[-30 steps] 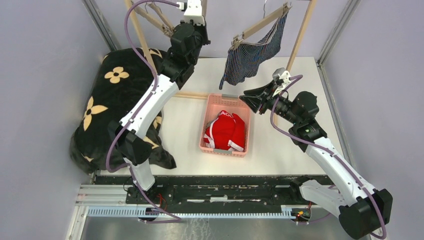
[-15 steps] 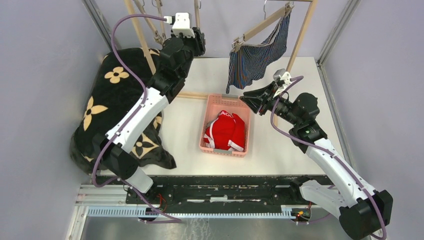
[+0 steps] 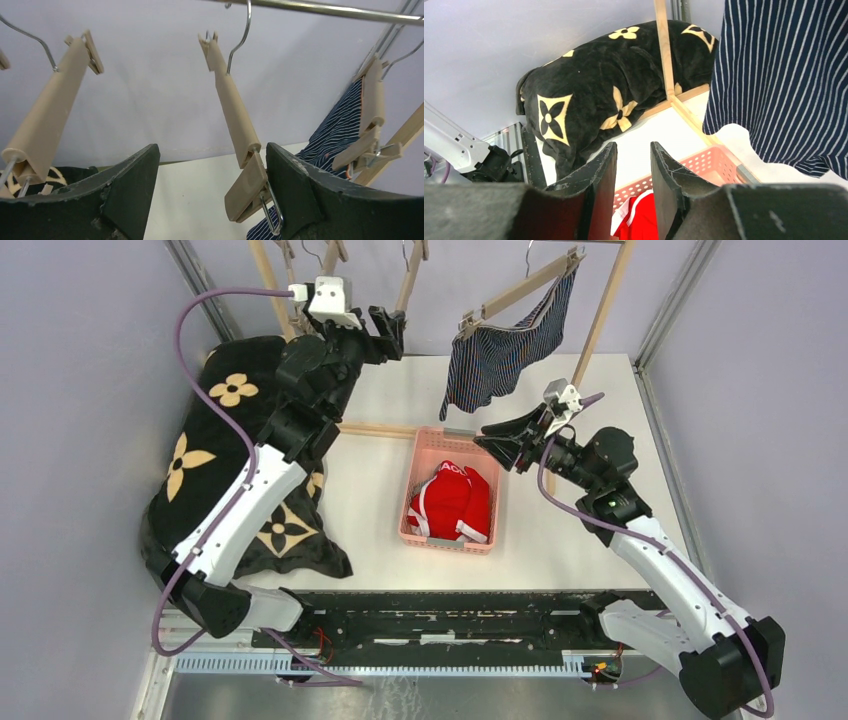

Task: Remove the underwear clipped to the hanger

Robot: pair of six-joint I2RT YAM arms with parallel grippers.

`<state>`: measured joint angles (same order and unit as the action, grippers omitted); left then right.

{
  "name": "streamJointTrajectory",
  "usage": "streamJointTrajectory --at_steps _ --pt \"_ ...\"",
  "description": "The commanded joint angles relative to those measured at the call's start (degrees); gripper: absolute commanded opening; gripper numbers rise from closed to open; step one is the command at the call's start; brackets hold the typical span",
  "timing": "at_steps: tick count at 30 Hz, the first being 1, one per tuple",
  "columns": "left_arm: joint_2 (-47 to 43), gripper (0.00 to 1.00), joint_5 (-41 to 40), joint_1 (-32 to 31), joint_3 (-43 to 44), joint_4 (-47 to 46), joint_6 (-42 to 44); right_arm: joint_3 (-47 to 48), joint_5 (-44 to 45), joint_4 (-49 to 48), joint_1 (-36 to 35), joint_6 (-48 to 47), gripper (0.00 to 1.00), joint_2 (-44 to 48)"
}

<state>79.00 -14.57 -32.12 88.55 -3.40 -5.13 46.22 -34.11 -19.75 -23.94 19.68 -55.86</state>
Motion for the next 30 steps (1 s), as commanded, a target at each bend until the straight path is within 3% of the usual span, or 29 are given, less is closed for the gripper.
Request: streamJointTrajectory --at_steps 1,17,21,25,30 --pt "-2.7 0.84 1.8 0.0 -0.1 -3.5 0.1 0.7 -2.2 -4.1 -1.0 0.9 0.39 -1.2" --pt "2.0 0.86 7.9 -0.1 21.5 11.3 11.1 3.2 -1.7 0.0 -4.2 -2.9 0.39 -2.4" --pt "8.0 0.81 16.0 -1.0 31.2 19.6 11.4 3.8 -1.1 0.5 -4.9 -3.4 0.38 -2.7" --pt "18.0 0.8 19.2 -4.8 45.1 28.8 15.5 4.3 0.0 2.5 -6.0 -4.8 0.38 -2.5" --pt "22.2 0.8 26.5 -5.2 48.5 27.0 17.2 3.3 2.2 4.5 -6.7 -6.2 0.38 -1.0"
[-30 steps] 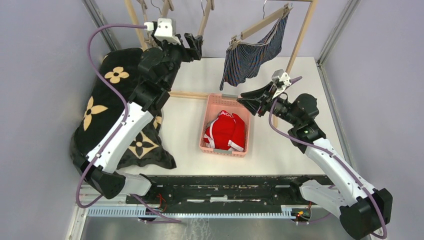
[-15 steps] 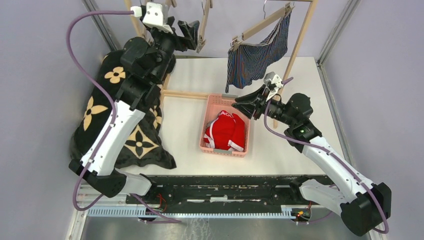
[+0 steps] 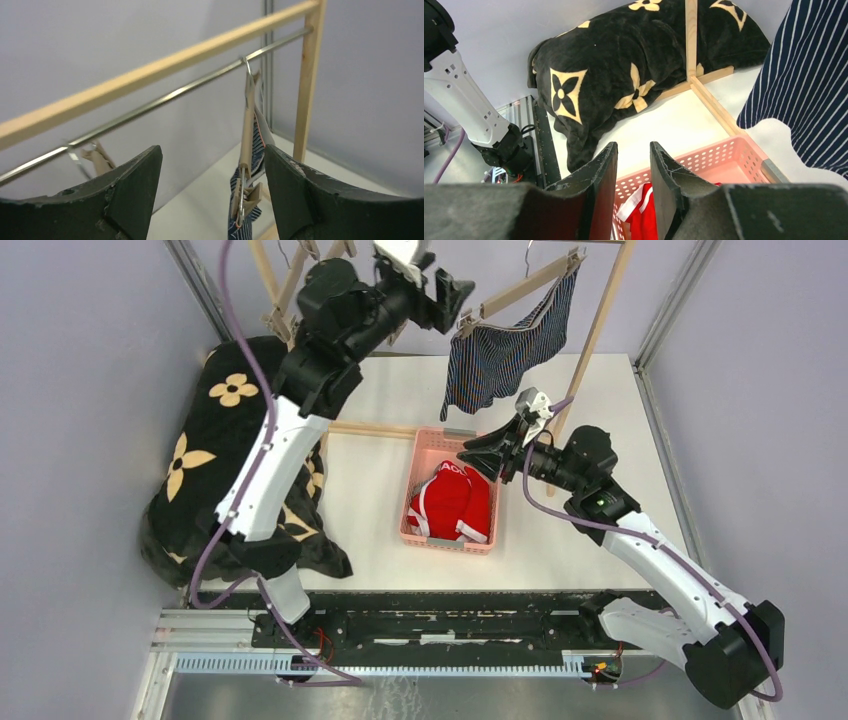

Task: Remove the underwear clipped to the hanger

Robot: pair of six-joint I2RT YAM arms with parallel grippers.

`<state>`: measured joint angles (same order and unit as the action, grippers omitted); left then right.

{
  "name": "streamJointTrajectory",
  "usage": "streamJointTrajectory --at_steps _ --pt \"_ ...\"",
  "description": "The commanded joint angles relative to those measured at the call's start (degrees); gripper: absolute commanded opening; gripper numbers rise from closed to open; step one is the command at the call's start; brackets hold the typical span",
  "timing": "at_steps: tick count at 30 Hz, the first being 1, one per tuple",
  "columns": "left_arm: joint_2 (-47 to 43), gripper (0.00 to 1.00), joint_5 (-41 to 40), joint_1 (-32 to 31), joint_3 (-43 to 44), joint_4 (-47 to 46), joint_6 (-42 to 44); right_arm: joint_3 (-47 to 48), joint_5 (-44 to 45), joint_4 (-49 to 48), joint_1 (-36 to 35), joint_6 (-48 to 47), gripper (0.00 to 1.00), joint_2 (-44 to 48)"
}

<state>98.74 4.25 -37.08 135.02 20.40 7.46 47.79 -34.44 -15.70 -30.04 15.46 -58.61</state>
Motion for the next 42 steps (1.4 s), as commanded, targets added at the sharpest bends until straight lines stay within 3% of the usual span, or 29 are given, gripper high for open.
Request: streamJointTrajectory --at_steps 1,7,20,42 --pt "2.8 0.8 8.9 -0.2 1.8 2.3 4.8 1.5 2.9 0.4 -0.6 -1.9 0.38 1.9" --pt "3.2 0.77 11.2 -0.3 -2.9 -4.2 5.8 1.8 2.4 1.4 -1.2 -1.8 0.38 2.8" --pt "1.1 0.73 13.6 -1.5 -17.9 -27.0 3.2 0.5 4.0 2.6 -3.8 -2.2 0.38 3.6" --pt "8.3 0.62 10.3 -2.4 -12.2 -24.3 4.8 0.6 4.8 2.8 -6.5 -3.4 0.37 2.9"
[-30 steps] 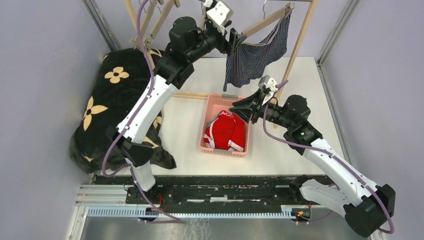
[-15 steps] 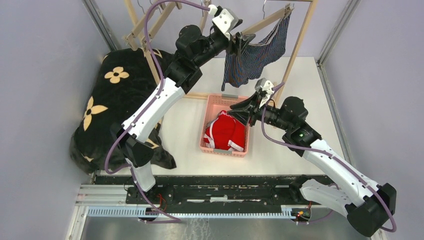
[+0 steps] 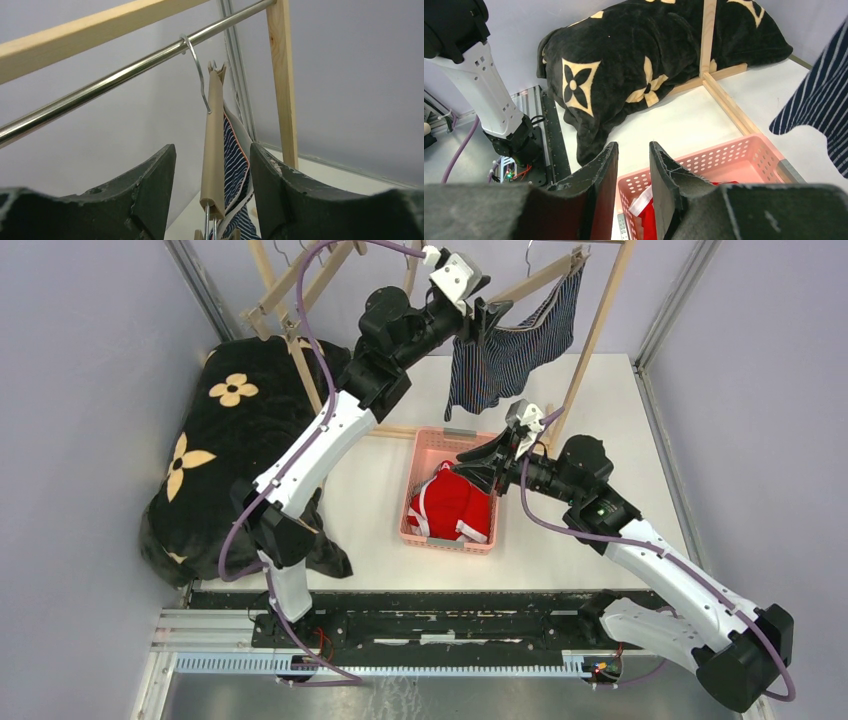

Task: Remove the underwear clipped to the hanger

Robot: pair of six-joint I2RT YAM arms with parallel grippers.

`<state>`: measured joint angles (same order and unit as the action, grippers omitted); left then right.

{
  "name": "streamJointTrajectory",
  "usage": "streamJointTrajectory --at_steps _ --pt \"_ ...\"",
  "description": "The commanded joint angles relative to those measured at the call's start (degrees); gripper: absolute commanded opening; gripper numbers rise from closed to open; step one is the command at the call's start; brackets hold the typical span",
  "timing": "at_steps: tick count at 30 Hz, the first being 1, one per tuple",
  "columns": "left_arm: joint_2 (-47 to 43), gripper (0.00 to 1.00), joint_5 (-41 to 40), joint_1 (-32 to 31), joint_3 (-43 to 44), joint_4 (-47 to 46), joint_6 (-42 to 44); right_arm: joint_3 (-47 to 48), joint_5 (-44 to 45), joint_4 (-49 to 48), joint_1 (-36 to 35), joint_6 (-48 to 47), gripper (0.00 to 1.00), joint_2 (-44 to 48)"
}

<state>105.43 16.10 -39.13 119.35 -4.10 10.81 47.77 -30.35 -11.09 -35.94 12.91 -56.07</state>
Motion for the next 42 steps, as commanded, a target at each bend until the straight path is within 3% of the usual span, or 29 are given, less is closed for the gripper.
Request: streamJointTrajectory --at_steps 1,9,17,19,22,27,36,42 --pt "1.9 0.62 -1.7 -0.3 3.6 0.5 1.6 0.7 0.7 -1.9 -0.7 -0.9 0.37 0.3" --pt "4.5 0.57 -2.5 -0.4 6.1 2.7 2.5 0.4 0.9 -2.0 -1.2 -1.3 0.38 0.1" --pt "6.9 0.43 -2.5 -0.4 7.8 1.9 2.4 0.1 1.0 -2.2 -1.4 -1.3 0.38 0.4" --pt "7.4 0.37 -2.5 -0.4 7.9 0.9 2.0 -0.1 1.0 -2.3 -1.5 -1.2 0.38 0.3" --pt "8.1 0.16 -2.3 -0.4 8.7 0.1 1.5 -0.2 1.0 -2.4 -1.5 -1.2 0.38 0.3" --pt "8.7 0.04 -3.5 -0.4 9.6 0.5 1.6 -0.7 1.4 -2.5 -1.6 -1.5 0.38 1.3" --pt "7.4 0.03 -4.7 -0.5 8.8 1.8 2.5 -1.0 1.6 -2.8 -1.6 -1.5 0.38 1.8" --pt "3.3 0.03 -12.0 -0.5 5.1 2.5 5.8 -1.1 1.9 -2.8 -1.6 -1.4 0.38 1.8"
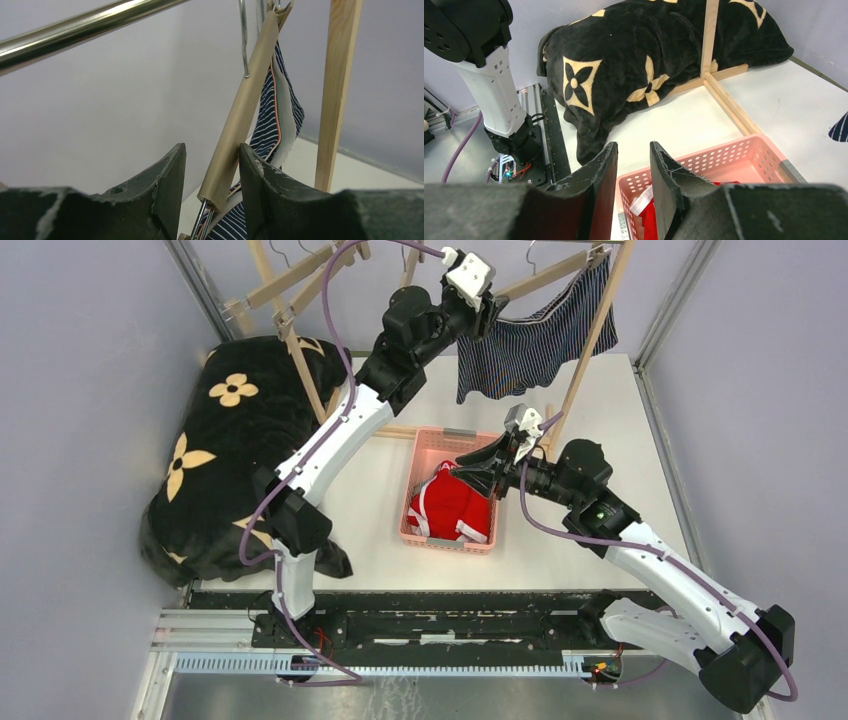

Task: Remove the underwear clipped to the hanger

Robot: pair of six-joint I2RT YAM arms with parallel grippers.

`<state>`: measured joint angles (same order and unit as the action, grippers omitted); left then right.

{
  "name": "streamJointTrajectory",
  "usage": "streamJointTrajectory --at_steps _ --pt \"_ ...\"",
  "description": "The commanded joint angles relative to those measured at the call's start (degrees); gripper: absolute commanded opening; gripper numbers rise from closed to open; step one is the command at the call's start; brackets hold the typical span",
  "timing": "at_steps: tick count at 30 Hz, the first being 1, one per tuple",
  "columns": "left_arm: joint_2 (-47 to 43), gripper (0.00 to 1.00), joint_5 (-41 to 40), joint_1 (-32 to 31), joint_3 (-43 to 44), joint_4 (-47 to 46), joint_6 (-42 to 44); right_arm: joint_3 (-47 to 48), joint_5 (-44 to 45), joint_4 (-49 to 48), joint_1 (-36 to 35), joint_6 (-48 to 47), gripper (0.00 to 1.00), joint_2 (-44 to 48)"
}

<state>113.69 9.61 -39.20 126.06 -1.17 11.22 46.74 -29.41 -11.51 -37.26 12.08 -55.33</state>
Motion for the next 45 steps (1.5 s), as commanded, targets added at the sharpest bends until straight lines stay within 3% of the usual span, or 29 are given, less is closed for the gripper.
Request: streamJointTrajectory --at_steps 1,6,14,15,17,19,28,32,37,42,45 --pt "-5.8 0.03 -7.3 -0.4 -2.3 -0.3 6.4 0.0 1.0 -2.4 -0.4 -0.7 0.38 1.1" --pt "-8.9 0.03 -16.6 -0.3 -5.6 0.5 10.6 -0.1 1.2 -2.5 -0.3 -0.7 0.38 1.2" --pt "-14.1 0.03 -25.2 0.4 -9.6 3.4 11.8 -0.1 1.3 -2.3 -0.3 -0.8 0.38 0.9" --pt "-14.7 0.09 -25.4 0.4 -9.8 4.1 11.3 0.0 1.2 -2.3 -0.3 -0.8 0.38 0.7" --pt "-16.0 0.33 -24.3 0.4 -10.0 4.6 10.6 0.3 0.8 -2.5 -0.4 -0.7 0.38 0.2" --pt "-16.7 0.43 -23.0 0.4 -9.2 5.0 9.7 0.6 -0.2 -3.1 -0.4 -0.3 0.37 -0.7" --pt "-15.2 0.6 -20.3 0.4 1.5 9.5 7.8 0.5 -1.9 -5.1 -0.9 0.7 0.36 -2.8" --pt "-14.8 0.7 -20.3 0.4 2.1 10.9 8.0 0.5 -1.9 -4.9 -1.2 0.3 0.36 -2.5" --pt "-12.8 0.68 -19.4 0.3 4.2 13.0 8.7 0.4 -1.3 -4.1 -1.5 -0.1 0.36 -1.9" --pt "-6.3 0.67 -16.5 0.3 15.9 22.8 9.1 0.2 -0.6 -3.7 -1.5 -0.6 0.36 -1.2" --pt "-4.7 0.67 -15.1 0.4 18.5 25.2 9.3 0.1 -0.6 -3.7 -1.6 -0.6 0.36 -1.2"
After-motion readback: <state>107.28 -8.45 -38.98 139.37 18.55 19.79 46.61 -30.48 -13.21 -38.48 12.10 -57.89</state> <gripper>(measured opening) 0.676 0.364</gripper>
